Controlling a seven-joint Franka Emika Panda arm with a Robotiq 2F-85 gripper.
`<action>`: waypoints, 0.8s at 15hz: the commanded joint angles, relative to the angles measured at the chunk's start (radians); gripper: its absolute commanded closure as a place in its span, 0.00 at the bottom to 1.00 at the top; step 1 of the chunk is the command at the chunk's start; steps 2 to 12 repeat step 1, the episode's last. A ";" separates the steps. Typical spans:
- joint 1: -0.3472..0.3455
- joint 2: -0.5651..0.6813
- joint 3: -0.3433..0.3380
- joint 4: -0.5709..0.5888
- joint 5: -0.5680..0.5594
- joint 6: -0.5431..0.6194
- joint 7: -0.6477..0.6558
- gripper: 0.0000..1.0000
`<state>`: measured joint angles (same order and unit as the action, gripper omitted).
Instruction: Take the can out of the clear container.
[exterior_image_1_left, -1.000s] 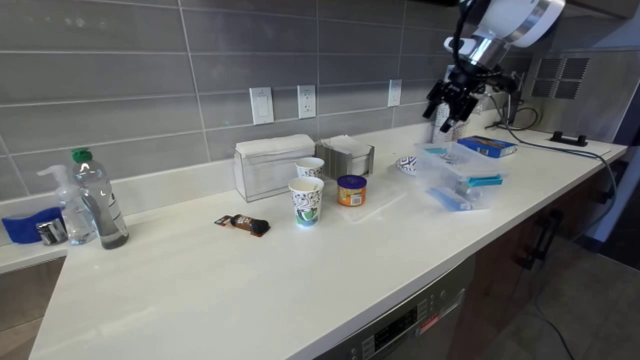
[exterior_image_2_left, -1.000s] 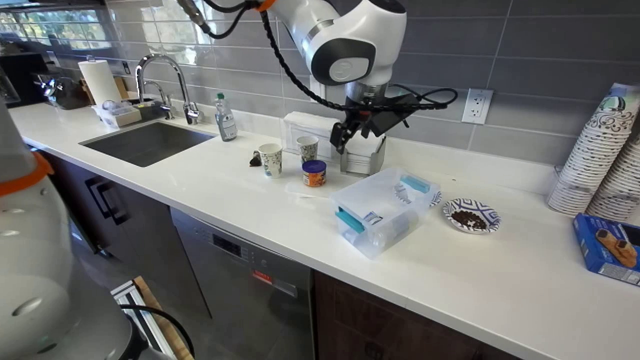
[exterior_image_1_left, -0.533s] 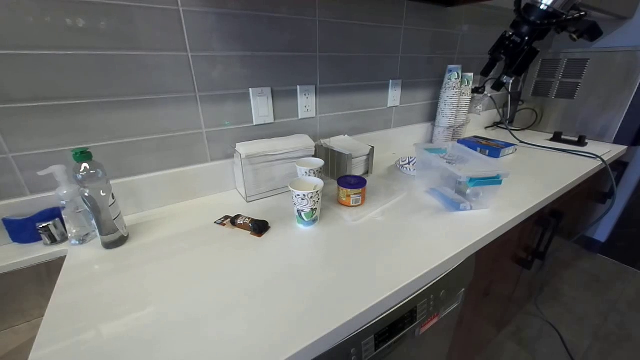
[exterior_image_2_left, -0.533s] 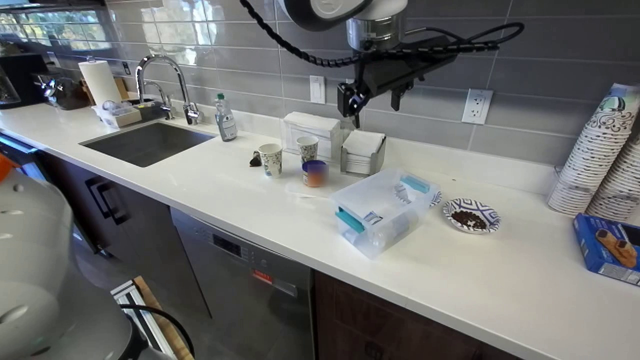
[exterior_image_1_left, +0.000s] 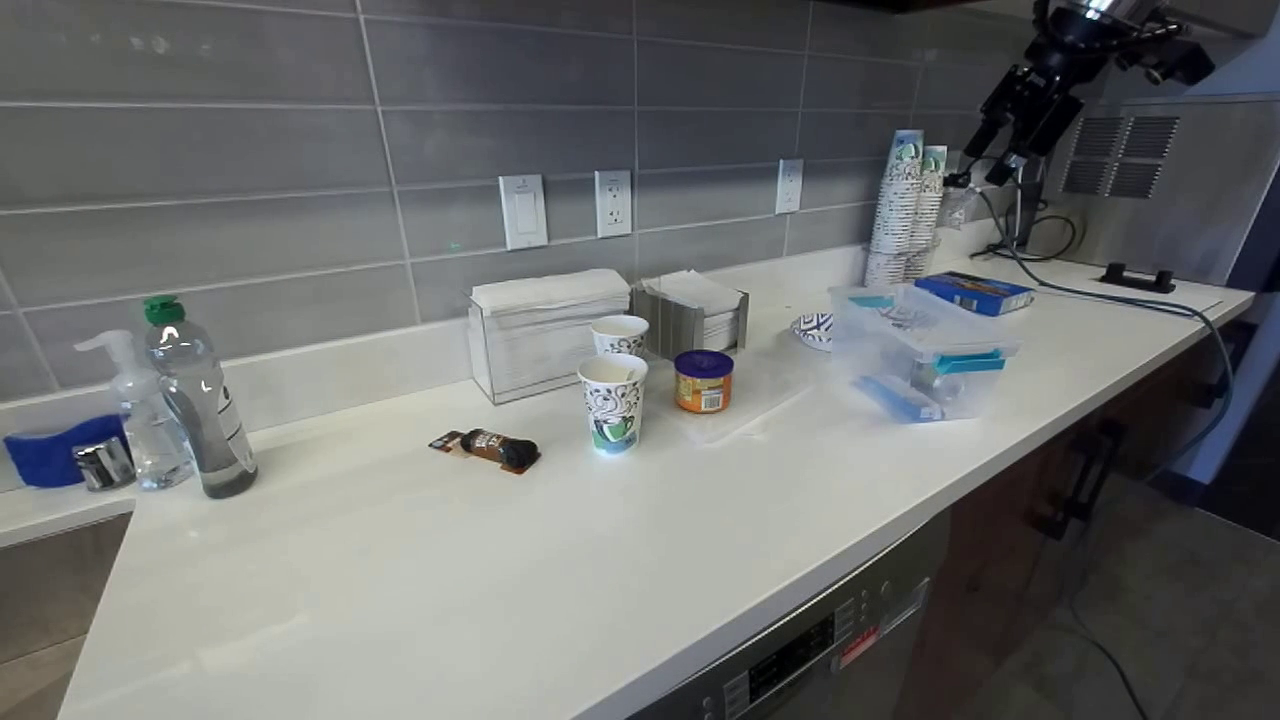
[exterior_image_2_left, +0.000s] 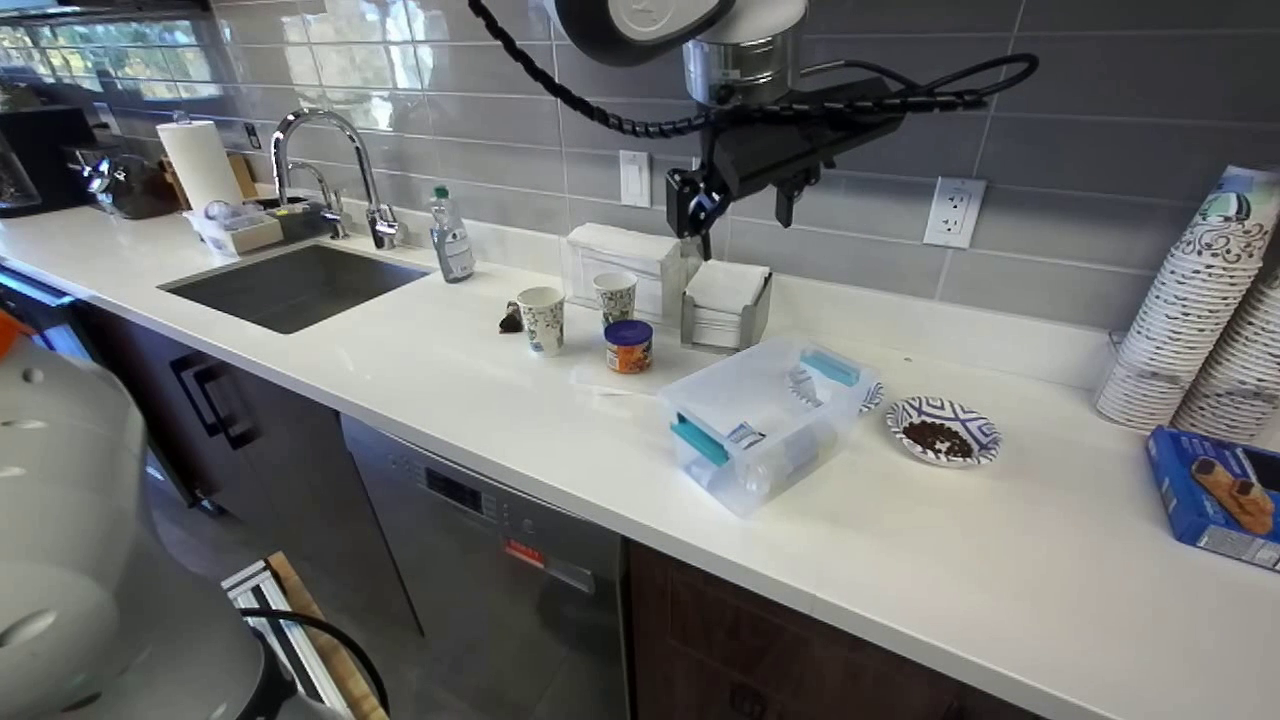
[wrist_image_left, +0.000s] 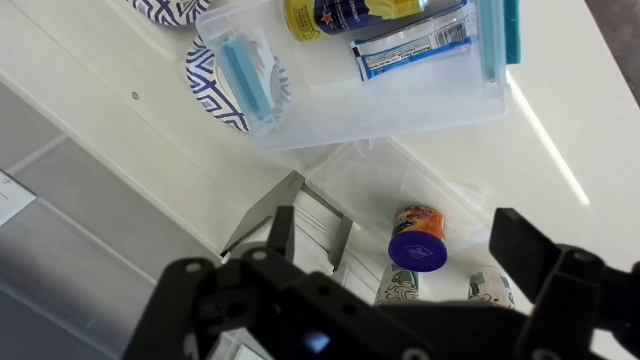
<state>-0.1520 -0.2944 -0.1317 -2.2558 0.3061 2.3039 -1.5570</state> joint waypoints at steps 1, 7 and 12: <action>0.041 -0.002 -0.037 0.001 -0.017 0.001 0.013 0.00; 0.041 -0.002 -0.037 0.001 -0.017 0.001 0.013 0.00; 0.041 -0.002 -0.037 0.001 -0.017 0.001 0.013 0.00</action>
